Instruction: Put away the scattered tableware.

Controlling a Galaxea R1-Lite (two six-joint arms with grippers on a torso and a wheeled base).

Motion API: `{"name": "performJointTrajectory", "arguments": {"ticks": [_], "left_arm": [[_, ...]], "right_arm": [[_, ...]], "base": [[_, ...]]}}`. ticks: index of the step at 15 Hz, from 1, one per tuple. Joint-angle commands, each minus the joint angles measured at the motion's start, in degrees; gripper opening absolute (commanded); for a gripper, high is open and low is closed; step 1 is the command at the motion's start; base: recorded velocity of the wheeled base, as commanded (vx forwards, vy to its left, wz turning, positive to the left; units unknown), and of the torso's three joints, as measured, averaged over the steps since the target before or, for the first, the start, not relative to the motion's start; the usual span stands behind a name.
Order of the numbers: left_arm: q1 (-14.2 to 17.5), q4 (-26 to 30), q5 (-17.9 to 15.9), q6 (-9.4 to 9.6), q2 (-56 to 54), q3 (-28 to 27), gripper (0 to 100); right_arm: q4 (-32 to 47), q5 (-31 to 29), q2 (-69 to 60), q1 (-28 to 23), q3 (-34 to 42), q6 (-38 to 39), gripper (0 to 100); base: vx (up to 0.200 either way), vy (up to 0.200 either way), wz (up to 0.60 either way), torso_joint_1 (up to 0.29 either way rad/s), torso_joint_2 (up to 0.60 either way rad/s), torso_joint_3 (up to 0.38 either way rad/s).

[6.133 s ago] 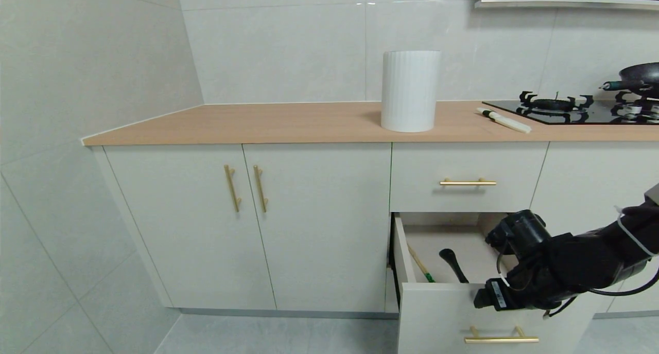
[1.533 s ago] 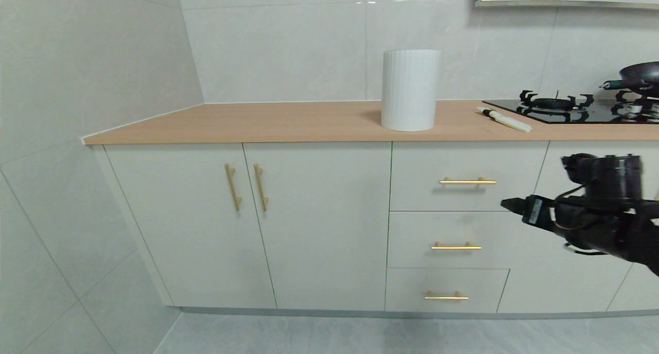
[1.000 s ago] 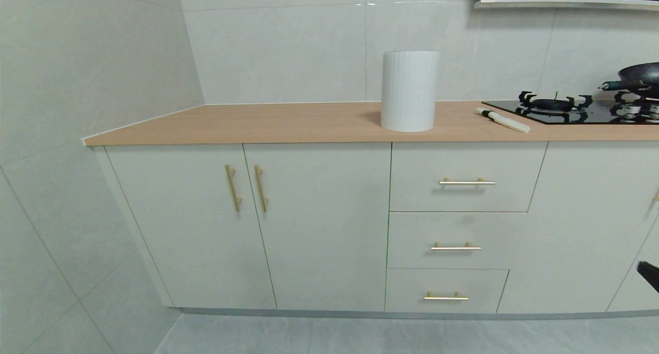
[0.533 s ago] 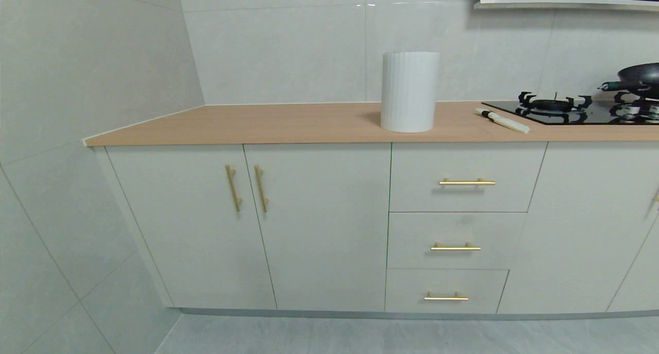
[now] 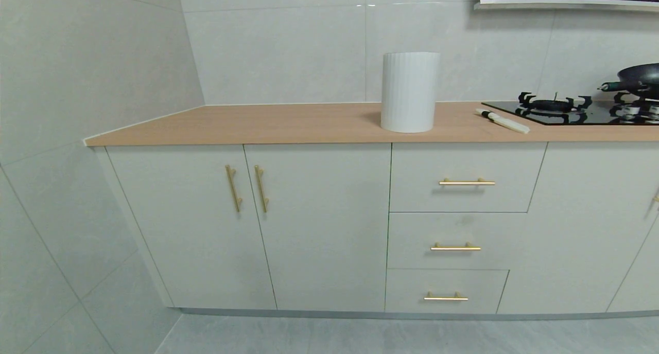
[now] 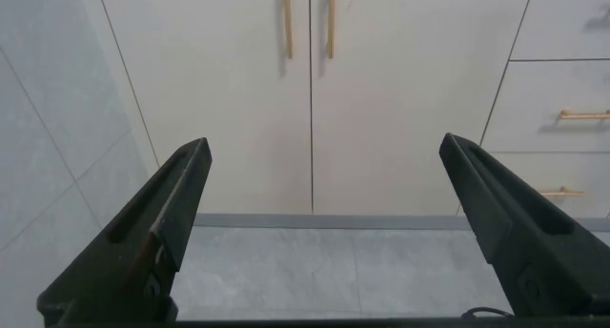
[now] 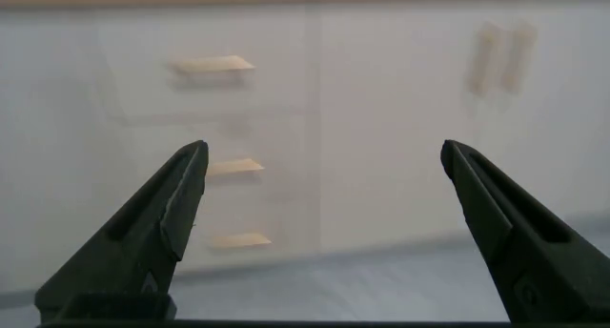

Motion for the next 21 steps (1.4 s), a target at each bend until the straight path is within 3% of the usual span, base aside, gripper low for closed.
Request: {"name": "performJointTrajectory", "arguments": {"ticks": [1,7,19,21], "left_arm": [[0.04,-0.01,0.01,-0.01,-0.02,0.0,100],[0.04,0.08,0.01,-0.01,-0.02,0.0,100],[0.04,-0.01,0.01,0.17,-0.02,0.0,100],[0.04,-0.01,0.01,0.17,-0.02,0.0,100]], "right_arm": [[-3.42,2.82,-0.38,0.0,5.14,0.69,100],[3.88,6.08,-0.2,0.09,5.06,0.69,100],[2.91,5.9,-0.29,0.09,5.14,0.69,100],[3.0,5.9,-0.29,0.09,5.14,0.69,100]], "base": [[0.0,0.0,0.0,0.0,0.0,0.0],[0.0,0.0,0.0,0.0,0.0,0.0],[0.0,0.0,0.0,0.0,0.0,0.0],[0.2,0.0,0.0,0.007,0.0,0.0]]}}
